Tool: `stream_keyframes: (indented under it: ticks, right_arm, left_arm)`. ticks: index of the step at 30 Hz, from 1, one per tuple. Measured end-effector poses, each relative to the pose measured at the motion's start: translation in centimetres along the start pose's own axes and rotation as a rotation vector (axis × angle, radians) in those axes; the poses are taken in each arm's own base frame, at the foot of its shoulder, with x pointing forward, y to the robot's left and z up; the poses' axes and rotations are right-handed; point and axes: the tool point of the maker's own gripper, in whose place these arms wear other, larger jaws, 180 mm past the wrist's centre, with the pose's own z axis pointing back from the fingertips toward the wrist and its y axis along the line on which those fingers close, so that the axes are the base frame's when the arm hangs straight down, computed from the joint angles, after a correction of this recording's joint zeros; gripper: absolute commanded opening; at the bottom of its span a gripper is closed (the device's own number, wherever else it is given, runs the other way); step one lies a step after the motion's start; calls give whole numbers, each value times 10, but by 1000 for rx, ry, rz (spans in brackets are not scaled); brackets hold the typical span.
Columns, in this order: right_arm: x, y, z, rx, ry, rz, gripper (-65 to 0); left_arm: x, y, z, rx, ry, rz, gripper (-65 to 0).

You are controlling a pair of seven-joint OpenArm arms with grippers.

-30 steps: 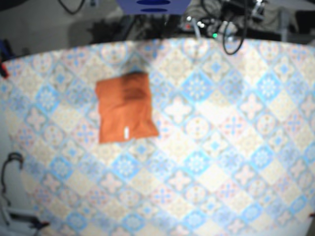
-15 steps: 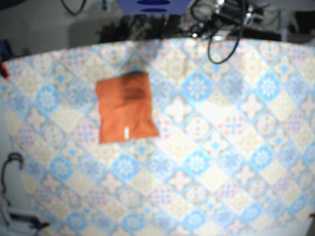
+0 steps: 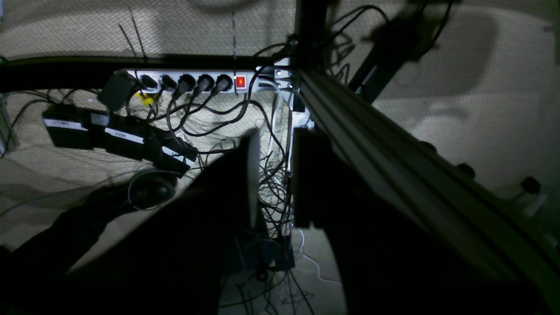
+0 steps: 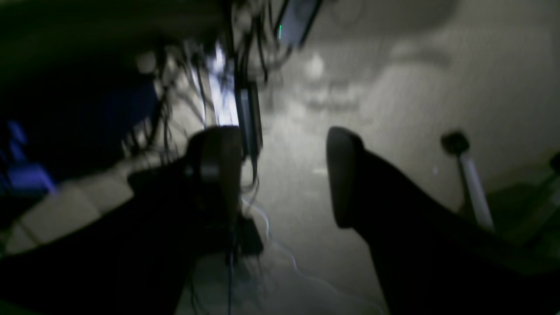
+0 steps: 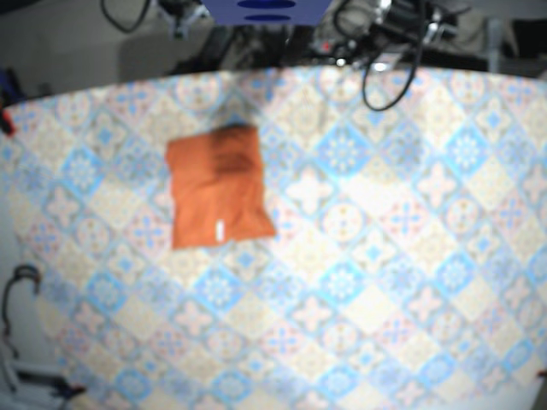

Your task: Fold the T-shirt properly

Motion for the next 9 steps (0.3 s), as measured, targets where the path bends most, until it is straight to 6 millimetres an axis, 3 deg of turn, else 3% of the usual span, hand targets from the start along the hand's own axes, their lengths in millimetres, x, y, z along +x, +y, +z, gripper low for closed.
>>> stream_keyframes:
  ticks: [6, 9]
  right_arm:
    - [-20, 8, 4, 9, 47, -6, -345]
    - [-18, 18, 3, 23, 43, -12, -345]
  left_arm:
    - [-15, -1, 0, -2, 17, 4, -515]
    - [-17, -1, 0, -2, 21, 4, -515]
